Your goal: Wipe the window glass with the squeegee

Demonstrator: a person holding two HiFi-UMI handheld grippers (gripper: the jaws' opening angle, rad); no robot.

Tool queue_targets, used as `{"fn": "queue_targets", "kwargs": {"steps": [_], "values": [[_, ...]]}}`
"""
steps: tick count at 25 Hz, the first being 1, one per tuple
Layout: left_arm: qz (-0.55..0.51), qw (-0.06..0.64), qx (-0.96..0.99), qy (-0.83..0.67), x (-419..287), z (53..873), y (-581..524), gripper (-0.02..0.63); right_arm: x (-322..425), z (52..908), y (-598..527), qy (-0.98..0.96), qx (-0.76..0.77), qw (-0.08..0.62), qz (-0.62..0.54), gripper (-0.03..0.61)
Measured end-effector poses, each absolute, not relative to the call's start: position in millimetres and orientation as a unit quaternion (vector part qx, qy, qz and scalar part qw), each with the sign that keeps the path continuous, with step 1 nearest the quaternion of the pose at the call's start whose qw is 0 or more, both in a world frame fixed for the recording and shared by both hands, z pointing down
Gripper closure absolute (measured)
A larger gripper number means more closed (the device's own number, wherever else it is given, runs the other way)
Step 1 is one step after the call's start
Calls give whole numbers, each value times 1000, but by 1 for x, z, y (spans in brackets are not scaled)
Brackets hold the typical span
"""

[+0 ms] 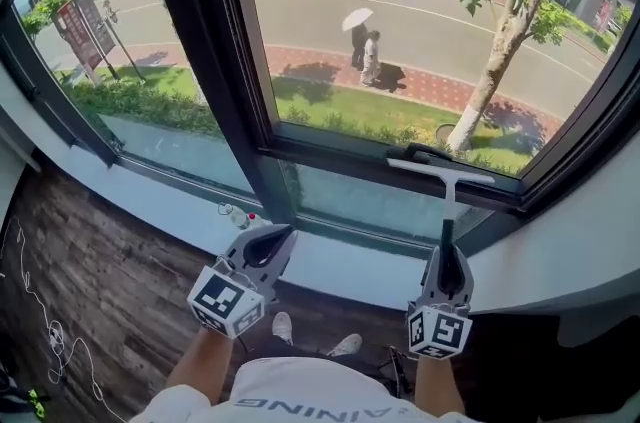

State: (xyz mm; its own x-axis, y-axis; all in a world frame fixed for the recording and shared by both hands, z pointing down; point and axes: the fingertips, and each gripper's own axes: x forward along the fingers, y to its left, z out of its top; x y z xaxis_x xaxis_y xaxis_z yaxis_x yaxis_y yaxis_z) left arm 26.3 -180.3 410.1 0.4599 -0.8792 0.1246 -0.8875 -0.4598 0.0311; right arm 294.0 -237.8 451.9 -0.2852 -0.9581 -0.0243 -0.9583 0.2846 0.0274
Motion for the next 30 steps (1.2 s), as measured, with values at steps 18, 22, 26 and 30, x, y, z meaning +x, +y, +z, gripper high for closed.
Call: {"fn": "queue_targets", "kwargs": {"steps": [18, 22, 26, 30], "values": [[75, -10, 884, -462, -172, 419, -176, 597, 116, 366, -228, 761, -643, 69, 53, 479], [77, -14, 891, -448, -228, 420, -174, 597, 66, 276, -264, 748, -643, 125, 109, 479], [68, -5, 897, -436, -256, 420, -167, 597, 31, 171, -309, 744, -629, 171, 147, 479], [55, -6, 904, -423, -259, 407, -166, 597, 12, 102, -358, 732, -640, 151, 178, 479]]}}
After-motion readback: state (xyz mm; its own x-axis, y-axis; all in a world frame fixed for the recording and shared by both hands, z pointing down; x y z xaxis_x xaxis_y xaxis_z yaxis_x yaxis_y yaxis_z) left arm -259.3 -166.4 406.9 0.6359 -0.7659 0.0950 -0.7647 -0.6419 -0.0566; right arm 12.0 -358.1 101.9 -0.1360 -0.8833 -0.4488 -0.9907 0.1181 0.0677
